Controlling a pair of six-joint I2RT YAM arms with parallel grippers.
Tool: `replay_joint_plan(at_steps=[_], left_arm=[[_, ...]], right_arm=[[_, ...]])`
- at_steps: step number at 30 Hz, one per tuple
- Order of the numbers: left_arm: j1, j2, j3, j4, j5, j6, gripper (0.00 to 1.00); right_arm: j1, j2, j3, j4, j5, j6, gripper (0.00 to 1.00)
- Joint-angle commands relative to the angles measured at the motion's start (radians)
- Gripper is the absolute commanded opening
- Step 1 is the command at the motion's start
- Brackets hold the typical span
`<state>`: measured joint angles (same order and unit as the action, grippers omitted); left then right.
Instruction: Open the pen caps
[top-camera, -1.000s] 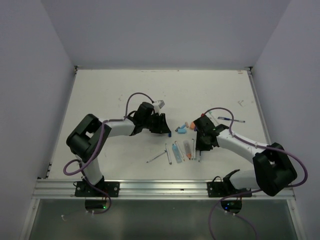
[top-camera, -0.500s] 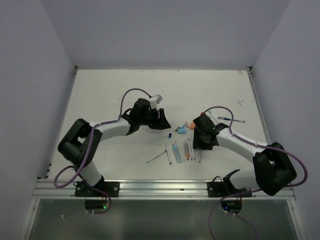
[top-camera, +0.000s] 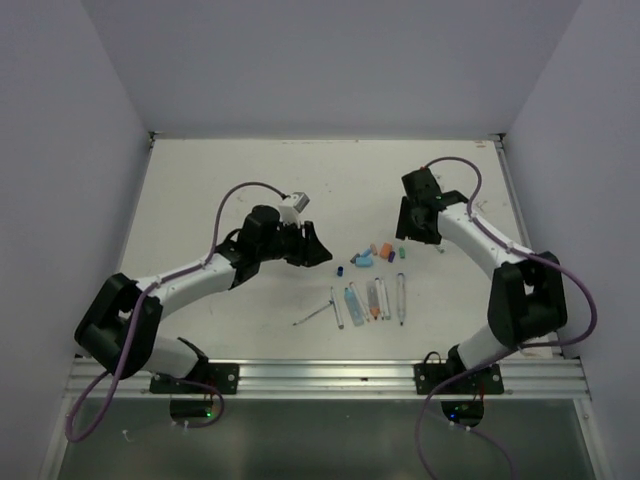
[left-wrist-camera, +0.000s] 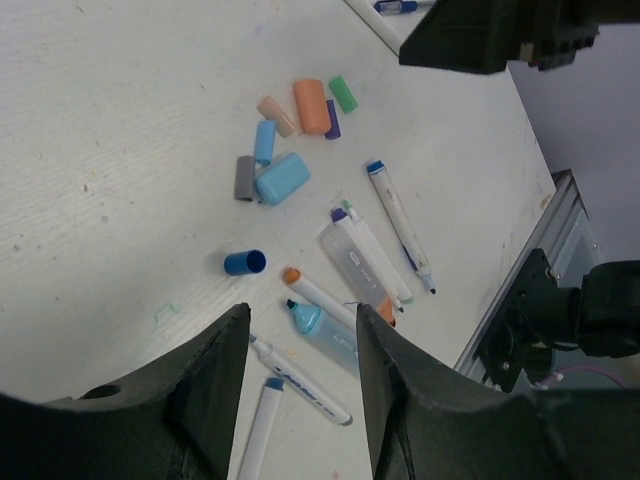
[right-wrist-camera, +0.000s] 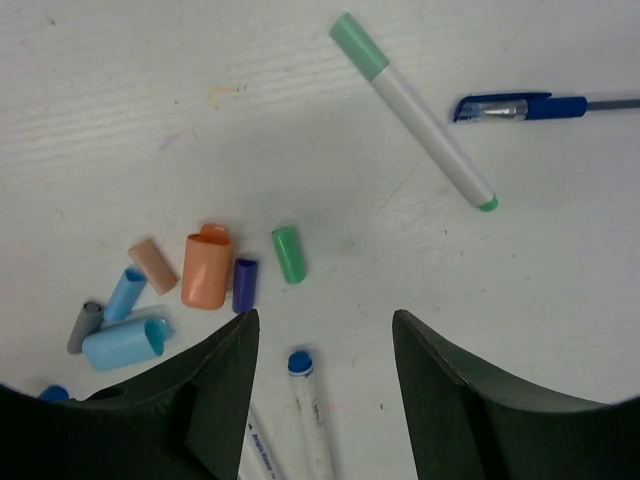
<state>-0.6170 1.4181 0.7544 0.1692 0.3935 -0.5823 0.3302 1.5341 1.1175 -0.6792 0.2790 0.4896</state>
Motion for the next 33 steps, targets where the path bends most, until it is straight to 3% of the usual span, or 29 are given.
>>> replay_joint_plan(at_steps=[1, 11, 27, 33], left_arm=[[0.007, -0.057, -0.052, 0.019, 0.022, 0.006, 0.5], [0.007, -0.123, -0.127, 0.01, 0.019, 0.025, 0.5], [0.008, -0.081, -0.118, 0.029, 0.041, 0.036, 0.51], [0.008, -0.073, -0.113, 0.026, 0.039, 0.039, 0.51]], right_arm=[[-0.029, 0.102, 0.109, -0.033, 0.049, -0.084, 0.6], [-0.109, 0.35, 0.277, 0.009, 0.011, -0.186, 0.59], [-0.233, 0.422, 0.222, 0.147, -0.176, -0.273, 0.6], [-0.24, 0.411, 0.153, 0.184, -0.231, -0.243, 0.54]])
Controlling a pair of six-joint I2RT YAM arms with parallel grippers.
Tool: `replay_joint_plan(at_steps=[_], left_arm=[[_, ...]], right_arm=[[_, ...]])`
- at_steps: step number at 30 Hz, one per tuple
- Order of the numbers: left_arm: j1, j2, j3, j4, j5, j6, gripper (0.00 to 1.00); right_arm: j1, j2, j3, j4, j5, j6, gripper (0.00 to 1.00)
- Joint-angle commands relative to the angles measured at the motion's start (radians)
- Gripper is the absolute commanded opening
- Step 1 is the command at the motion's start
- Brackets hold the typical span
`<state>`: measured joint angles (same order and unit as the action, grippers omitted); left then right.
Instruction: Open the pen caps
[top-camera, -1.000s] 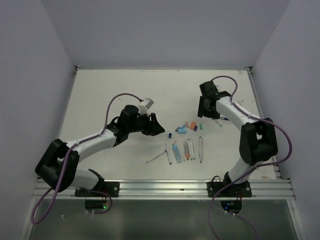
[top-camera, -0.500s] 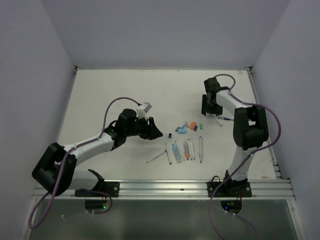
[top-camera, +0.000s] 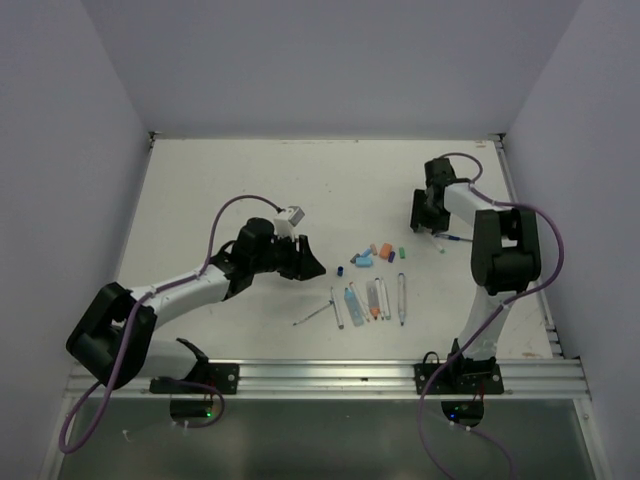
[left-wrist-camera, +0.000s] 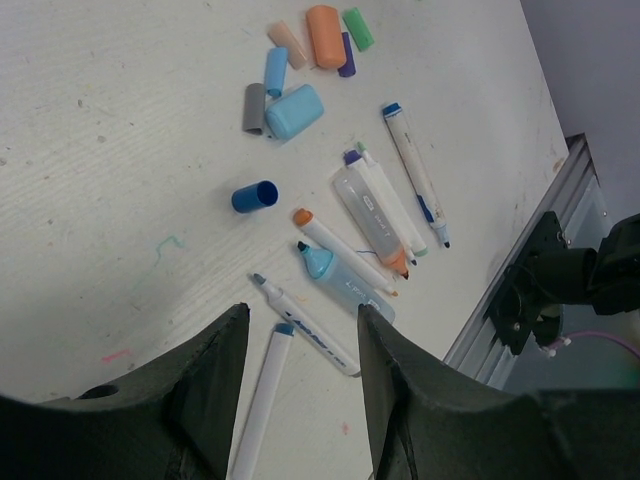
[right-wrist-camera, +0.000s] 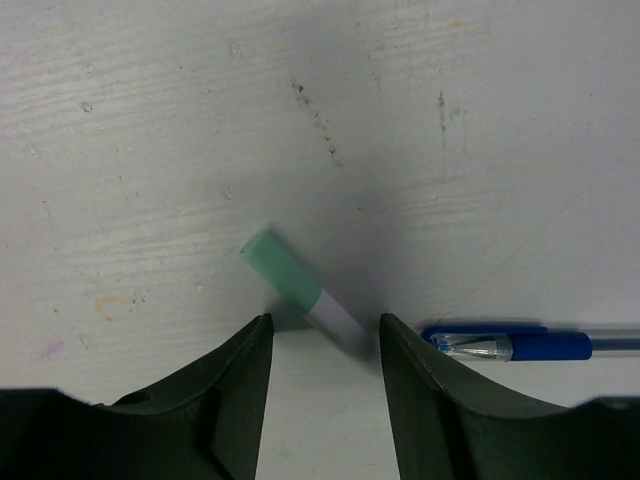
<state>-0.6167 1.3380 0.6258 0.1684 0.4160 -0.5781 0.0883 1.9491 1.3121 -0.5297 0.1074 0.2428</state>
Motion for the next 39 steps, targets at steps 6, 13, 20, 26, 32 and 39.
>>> replay_joint_plan(at_steps=[6, 13, 20, 26, 32, 39], left_arm=[[0.008, 0.016, 0.02, 0.029, 0.026, 0.023, 0.51], [0.006, 0.033, 0.035, 0.052, 0.067, -0.012, 0.51], [0.008, 0.047, 0.075, 0.08, 0.124, -0.075, 0.51], [0.014, 0.067, 0.101, 0.163, 0.179, -0.155, 0.55], [0.02, 0.095, 0.107, 0.233, 0.214, -0.23, 0.56], [0.021, 0.153, 0.064, 0.41, 0.267, -0.359, 0.56]], right_arm=[[0.005, -0.052, -0.164, 0.106, -0.133, 0.053, 0.24], [0.01, -0.076, -0.212, 0.139, -0.133, 0.036, 0.02], [0.071, -0.237, -0.191, 0.105, -0.158, 0.015, 0.0], [0.261, -0.435, -0.247, 0.039, -0.161, 0.042, 0.0], [0.372, -0.656, -0.387, 0.111, -0.308, 0.128, 0.0], [0.419, -0.725, -0.482, 0.171, -0.37, 0.147, 0.0]])
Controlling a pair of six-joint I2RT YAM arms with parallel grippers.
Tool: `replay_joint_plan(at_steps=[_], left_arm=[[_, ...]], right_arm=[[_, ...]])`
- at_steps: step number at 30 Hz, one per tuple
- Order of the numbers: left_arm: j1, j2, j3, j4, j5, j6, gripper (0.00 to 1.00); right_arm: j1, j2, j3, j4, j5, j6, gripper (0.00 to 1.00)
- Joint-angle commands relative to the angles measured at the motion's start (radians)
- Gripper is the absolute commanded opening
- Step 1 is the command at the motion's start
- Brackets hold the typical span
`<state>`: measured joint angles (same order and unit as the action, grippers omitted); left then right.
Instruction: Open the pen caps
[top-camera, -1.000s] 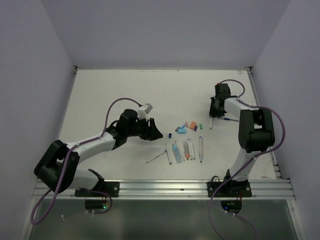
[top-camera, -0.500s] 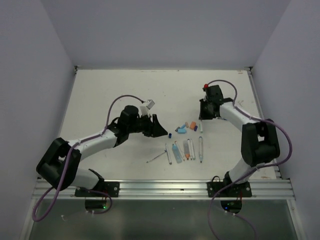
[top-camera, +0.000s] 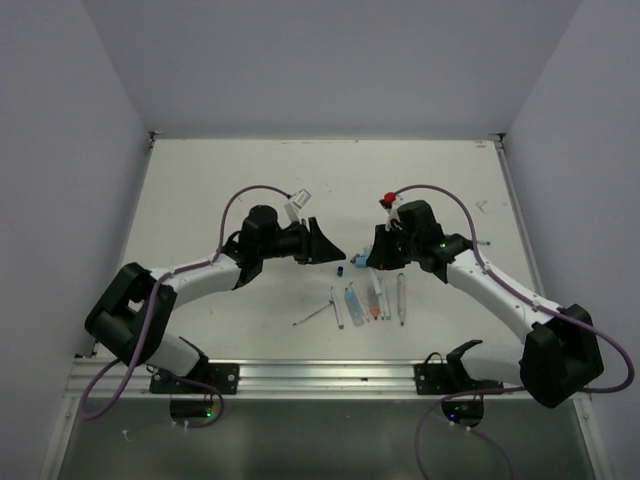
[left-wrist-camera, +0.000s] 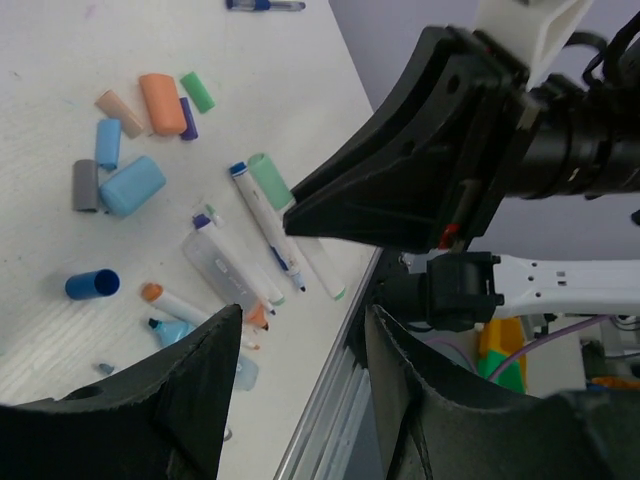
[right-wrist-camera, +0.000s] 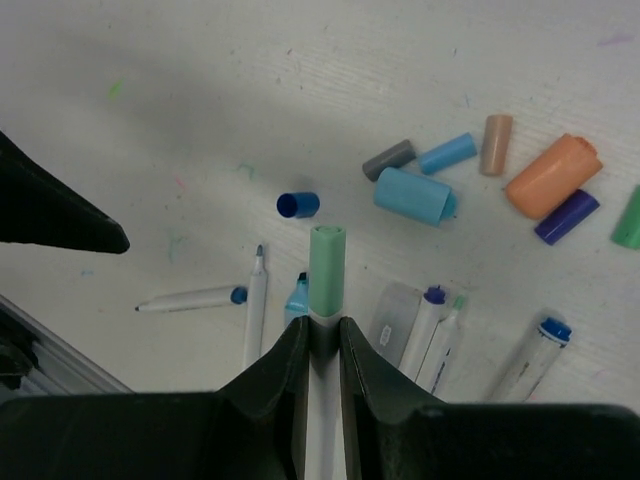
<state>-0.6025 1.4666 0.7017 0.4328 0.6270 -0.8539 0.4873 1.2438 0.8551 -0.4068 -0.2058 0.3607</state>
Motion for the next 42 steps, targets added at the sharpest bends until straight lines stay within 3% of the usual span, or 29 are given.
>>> replay_joint_plan(at_steps=[1, 7, 23, 42], left_arm=[[0.007, 0.035, -0.014, 0.164, 0.068, -0.108, 0.56], [0.006, 0.123, -0.056, 0.337, 0.112, -0.232, 0.56], [0.006, 0.21, -0.045, 0.405, 0.128, -0.301, 0.55], [0.007, 0.262, -0.126, 0.687, 0.146, -0.536, 0.5]], right_arm=[[0.026, -0.024, -0.042, 0.065, -0.06, 0.037, 0.0], [0.086, -0.027, -0.051, 0.112, -0.05, 0.057, 0.0], [0.208, 0.008, 0.009, 0.135, 0.002, 0.09, 0.0], [0.264, -0.01, -0.001, 0.174, 0.091, 0.095, 0.0]])
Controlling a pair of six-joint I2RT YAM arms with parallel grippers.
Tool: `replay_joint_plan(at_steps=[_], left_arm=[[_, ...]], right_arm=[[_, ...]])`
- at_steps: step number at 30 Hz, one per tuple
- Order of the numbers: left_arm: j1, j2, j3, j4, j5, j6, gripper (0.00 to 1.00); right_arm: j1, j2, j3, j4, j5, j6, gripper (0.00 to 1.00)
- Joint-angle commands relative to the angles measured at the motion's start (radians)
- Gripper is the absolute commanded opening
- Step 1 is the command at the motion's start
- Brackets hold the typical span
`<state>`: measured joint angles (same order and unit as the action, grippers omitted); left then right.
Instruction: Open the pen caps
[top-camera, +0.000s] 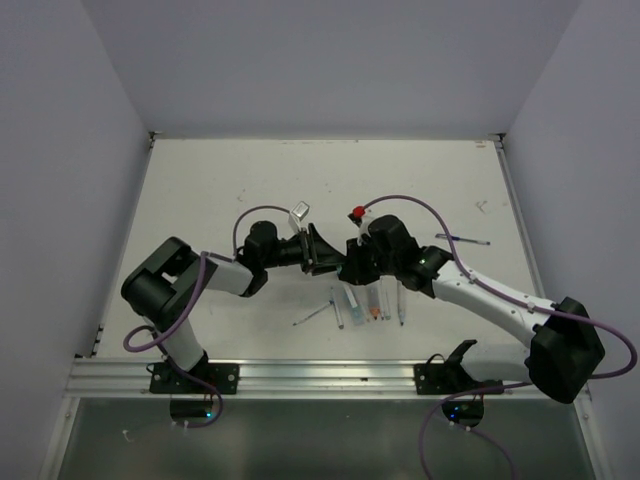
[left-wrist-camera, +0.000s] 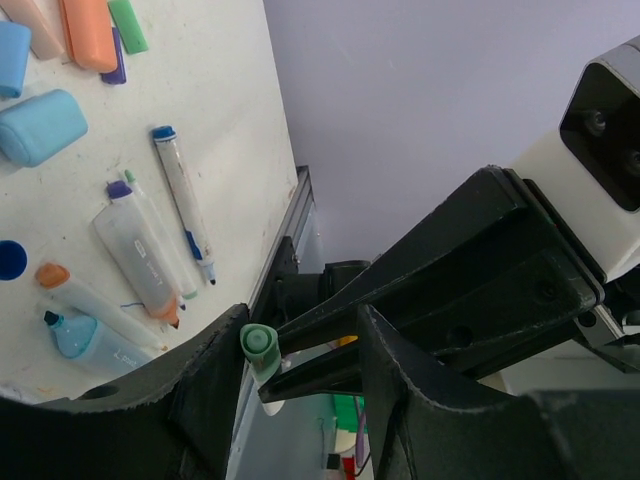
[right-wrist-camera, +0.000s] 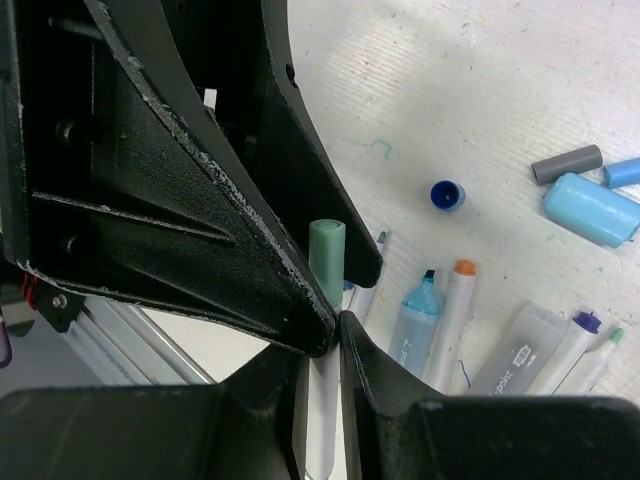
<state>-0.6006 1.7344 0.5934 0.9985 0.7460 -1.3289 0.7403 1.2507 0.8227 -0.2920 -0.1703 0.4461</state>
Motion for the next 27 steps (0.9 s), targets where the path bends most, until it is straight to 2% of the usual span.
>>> replay_joint_plan(at_steps=[1, 7, 12, 15, 16, 17, 19, 22, 23, 27], left_arm=[[0.004, -0.009, -0.026, 0.121, 0.024, -0.062, 0.5], [0.004, -0.016, -0.035, 0.134, 0.01, -0.085, 0.42], [0.004, -0.016, -0.046, 0.134, 0.001, -0.079, 0.3], [0.004, -0.016, -0.049, 0.123, 0.0, -0.07, 0.17], [0.002, -0.016, -0.05, 0.124, 0.0, -0.07, 0.06], [0.004, -0.015, -0.049, 0.115, 0.001, -0.069, 0.01], [0.004, -0.016, -0.043, 0.097, 0.012, -0.059, 0.0], [0.004, -0.024, -0.032, 0.068, 0.01, -0.04, 0.0], [0.005, -0.029, -0.027, 0.045, 0.01, -0.023, 0.0], [0.005, -0.041, -0.009, 0.005, 0.004, 0.0, 0.0]], right_arm=[[0.016, -0.02, 0.03, 0.063, 0.061, 0.012, 0.0], [0.041, -0.028, 0.03, 0.088, 0.107, 0.022, 0.0], [0.051, -0.037, 0.035, 0.091, 0.143, 0.028, 0.0], [0.056, -0.039, 0.036, 0.097, 0.158, 0.029, 0.0], [0.056, -0.04, 0.036, 0.097, 0.163, 0.031, 0.0], [0.056, -0.037, 0.036, 0.096, 0.164, 0.032, 0.0], [0.056, -0.028, 0.041, 0.088, 0.147, 0.029, 0.0], [0.057, -0.01, 0.039, 0.071, 0.109, 0.029, 0.15], [0.06, -0.007, 0.033, 0.067, 0.104, 0.028, 0.18], [0.067, -0.01, -0.006, 0.085, 0.078, 0.028, 0.2]])
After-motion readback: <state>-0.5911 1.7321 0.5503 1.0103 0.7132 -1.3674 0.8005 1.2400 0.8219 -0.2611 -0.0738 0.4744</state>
